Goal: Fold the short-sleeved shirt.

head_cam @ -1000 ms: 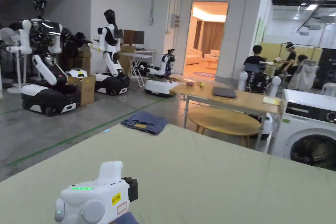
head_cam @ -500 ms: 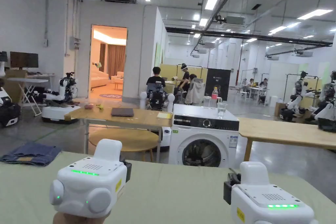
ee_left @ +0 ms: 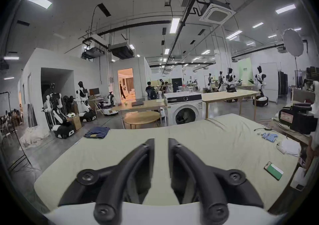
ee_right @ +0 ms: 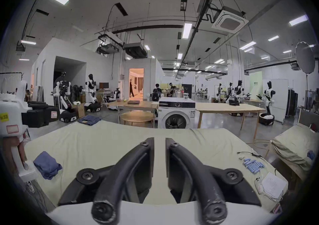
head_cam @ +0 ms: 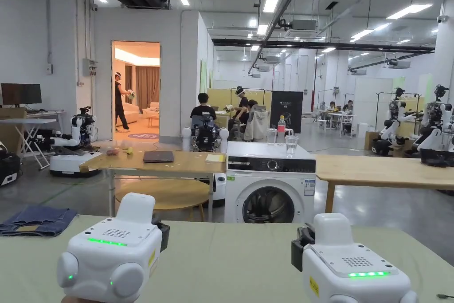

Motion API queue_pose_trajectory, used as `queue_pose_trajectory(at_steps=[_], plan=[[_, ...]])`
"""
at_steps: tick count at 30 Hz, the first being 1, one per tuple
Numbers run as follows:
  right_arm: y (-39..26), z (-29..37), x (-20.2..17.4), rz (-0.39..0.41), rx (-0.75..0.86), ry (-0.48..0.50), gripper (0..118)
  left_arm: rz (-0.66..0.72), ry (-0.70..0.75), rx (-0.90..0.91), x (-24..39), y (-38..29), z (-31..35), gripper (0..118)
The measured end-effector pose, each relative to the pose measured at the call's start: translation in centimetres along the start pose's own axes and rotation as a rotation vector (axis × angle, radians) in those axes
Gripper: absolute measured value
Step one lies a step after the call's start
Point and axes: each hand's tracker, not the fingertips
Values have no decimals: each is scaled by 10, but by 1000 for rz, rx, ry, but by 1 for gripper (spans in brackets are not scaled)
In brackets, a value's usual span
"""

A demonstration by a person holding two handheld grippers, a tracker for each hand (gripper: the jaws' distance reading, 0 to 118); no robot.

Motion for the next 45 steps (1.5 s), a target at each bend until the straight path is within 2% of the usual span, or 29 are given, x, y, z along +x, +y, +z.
queue_pose_trajectory(at_steps=[2, 3, 4, 5, 6, 7, 8, 12, 15, 17, 19, 22, 31, 38, 45], plan=[[0, -1, -2, 3, 1, 2, 47, 4, -3, -10, -1, -1, -1, 36], [0, -1, -3, 6, 2, 2, 66, 3, 0, -10, -1, -1, -1, 49], [0, -1, -4, 8, 1, 1, 66, 1, 5, -9, -1, -2, -1, 55], [0, -2, -4, 8, -1, 2, 73, 1, 13, -3, -2, -2, 0, 61], [0, -2, -5, 10, -4, 2, 88, 4, 14, -1, -3, -2, 0, 76], [0, -3, -5, 11, -7, 2, 110, 11, 11, -2, -4, -1, 0, 102], [0, -3, -6, 14, -5, 4, 115, 21, 0, -1, -5, -1, 0, 112], [2, -3, -9, 32, 10, -6, 115, 1, 8, 38, -1, 0, 5, 114], [5, -7, -6, -25, -35, 29, 115, -7, -3, 31, 0, 2, 5, 114], [5, -9, -4, -69, -44, 14, 115, -7, -10, 29, 1, 2, 6, 114], [6, -9, -5, -68, -45, -1, 115, -4, -5, 34, 1, 2, 7, 114], [9, -10, -11, -29, -76, -88, 115, 15, -6, 28, -1, 2, 7, 114], [17, -10, -12, -79, -105, -93, 115, 32, -12, 14, -4, -3, 7, 114], [17, -1, -24, -36, -91, -122, 115, 52, -6, 13, -11, -4, 7, 114], [17, 1, -25, -44, -91, -106, 115, 65, -4, 15, -14, -4, 9, 114]])
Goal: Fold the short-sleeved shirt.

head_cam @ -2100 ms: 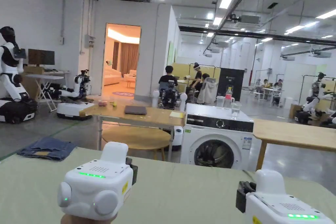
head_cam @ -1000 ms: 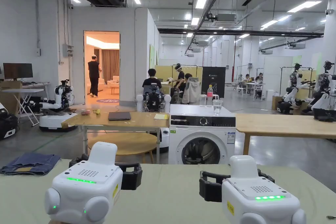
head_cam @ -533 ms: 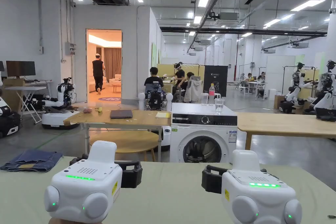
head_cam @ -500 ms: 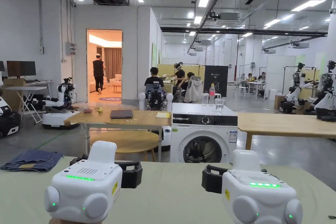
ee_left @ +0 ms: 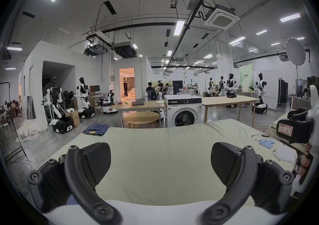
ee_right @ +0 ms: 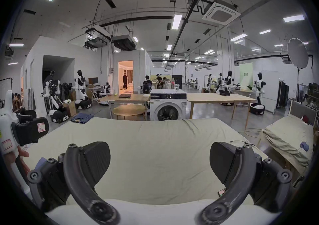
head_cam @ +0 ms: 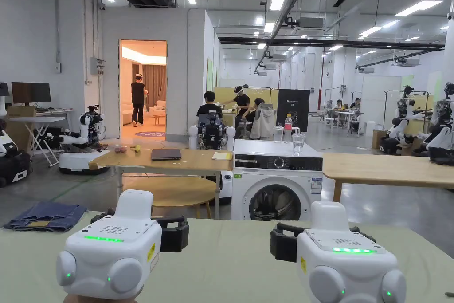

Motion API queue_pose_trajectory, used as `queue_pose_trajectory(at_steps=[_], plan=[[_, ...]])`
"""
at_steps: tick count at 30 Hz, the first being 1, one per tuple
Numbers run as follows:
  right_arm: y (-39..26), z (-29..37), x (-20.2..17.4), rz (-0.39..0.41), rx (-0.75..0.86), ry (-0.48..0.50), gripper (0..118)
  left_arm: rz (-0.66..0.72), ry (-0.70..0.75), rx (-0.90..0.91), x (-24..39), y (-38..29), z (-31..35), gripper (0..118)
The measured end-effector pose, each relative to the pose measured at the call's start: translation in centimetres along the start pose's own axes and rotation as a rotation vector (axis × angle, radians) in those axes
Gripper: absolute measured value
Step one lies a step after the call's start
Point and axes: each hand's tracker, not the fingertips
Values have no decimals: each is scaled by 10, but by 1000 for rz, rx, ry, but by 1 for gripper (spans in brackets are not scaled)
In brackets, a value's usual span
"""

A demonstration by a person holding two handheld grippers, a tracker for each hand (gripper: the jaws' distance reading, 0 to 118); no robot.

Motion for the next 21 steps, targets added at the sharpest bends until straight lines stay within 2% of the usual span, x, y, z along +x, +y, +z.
queue_pose_trajectory(at_steps=[3, 9, 13, 21], plan=[[0, 3, -1, 5, 11, -15, 115, 5, 2, 0, 0, 0, 2, 114], [0, 1, 3, -12, 19, 19, 115, 11, 11, -2, 1, -1, 1, 114], [-4, -3, 1, 31, 41, 1, 115, 12, 14, -5, 2, -2, 0, 114], [-8, -4, -5, 69, 74, 3, 115, 29, 22, -8, 3, -3, -1, 114]])
